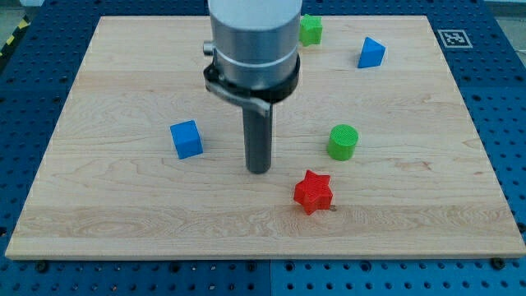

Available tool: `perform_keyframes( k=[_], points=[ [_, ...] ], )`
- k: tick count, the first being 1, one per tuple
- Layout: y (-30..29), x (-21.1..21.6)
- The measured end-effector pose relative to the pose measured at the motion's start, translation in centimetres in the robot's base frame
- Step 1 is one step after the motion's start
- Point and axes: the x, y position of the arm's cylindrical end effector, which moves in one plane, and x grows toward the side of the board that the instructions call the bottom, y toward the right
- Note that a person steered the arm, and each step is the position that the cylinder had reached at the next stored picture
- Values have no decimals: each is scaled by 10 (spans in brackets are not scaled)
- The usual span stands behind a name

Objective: Place the arm below the red star

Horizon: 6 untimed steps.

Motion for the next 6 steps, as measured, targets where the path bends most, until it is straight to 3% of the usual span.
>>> perform_keyframes(
  k=[2, 4, 6],
  points=[
    [7, 68],
    [103, 78],
    [76, 78]
  ],
)
